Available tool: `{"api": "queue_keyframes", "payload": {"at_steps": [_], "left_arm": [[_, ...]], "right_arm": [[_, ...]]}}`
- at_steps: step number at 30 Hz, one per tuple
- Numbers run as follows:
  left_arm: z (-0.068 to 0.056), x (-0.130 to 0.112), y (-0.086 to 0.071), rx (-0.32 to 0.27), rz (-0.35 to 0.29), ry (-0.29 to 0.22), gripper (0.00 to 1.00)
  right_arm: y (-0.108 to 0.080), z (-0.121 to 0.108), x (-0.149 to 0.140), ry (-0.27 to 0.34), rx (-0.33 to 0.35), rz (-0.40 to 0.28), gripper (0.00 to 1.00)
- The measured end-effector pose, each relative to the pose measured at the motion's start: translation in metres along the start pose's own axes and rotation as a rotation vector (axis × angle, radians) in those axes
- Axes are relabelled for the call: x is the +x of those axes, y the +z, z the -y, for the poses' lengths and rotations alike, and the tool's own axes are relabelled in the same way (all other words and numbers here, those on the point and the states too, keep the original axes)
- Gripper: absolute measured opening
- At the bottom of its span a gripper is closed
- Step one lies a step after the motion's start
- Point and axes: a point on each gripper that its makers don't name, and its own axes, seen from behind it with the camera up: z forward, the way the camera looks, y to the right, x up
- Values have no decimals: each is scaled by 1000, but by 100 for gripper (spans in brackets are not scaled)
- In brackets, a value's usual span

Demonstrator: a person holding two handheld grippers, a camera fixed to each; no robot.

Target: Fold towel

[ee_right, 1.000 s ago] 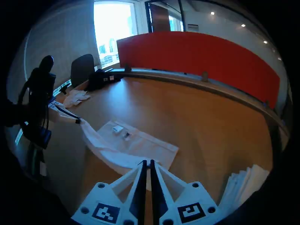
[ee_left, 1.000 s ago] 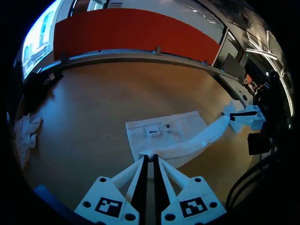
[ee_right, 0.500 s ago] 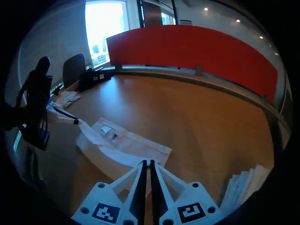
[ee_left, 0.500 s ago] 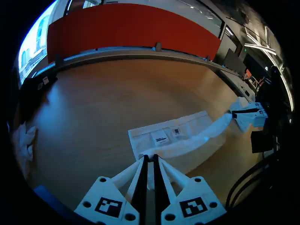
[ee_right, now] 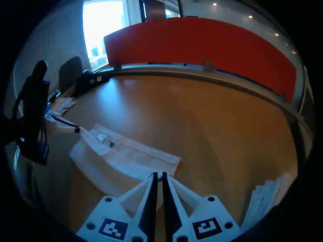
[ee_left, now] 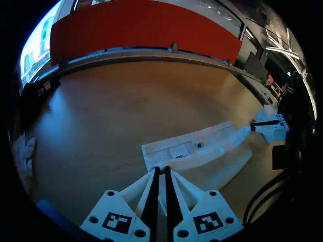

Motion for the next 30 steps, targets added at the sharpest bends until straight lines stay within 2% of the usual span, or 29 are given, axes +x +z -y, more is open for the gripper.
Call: {"api": "queue_keyframes", "payload": {"at_steps": [7, 10, 15, 17, 18, 19, 21, 30], "left_arm": [[4, 2, 9, 21, 5, 3, 11], [6, 2, 12, 27, 9, -8, 13], [4, 4, 12, 23, 12, -33, 49], [3, 4, 11, 13, 14, -45, 66], [3, 4, 11, 12, 13, -48, 75], [3, 4, 10, 14, 11, -48, 75], [4, 4, 10, 19, 9, -47, 76], [6, 2, 5, 41, 3, -30, 76]], "right_arm": [[10, -7, -2, 17, -27, 4, 13], [12, -8, -3, 22, -35, 5, 22], [12, -9, -2, 28, -39, 0, 36], [11, -8, 1, 33, -35, -8, 50], [10, -8, 2, 35, -35, -11, 62], [9, -8, 2, 37, -35, -14, 74], [8, -9, 3, 42, -35, -18, 83], [3, -11, 1, 38, -39, -21, 84]]}}
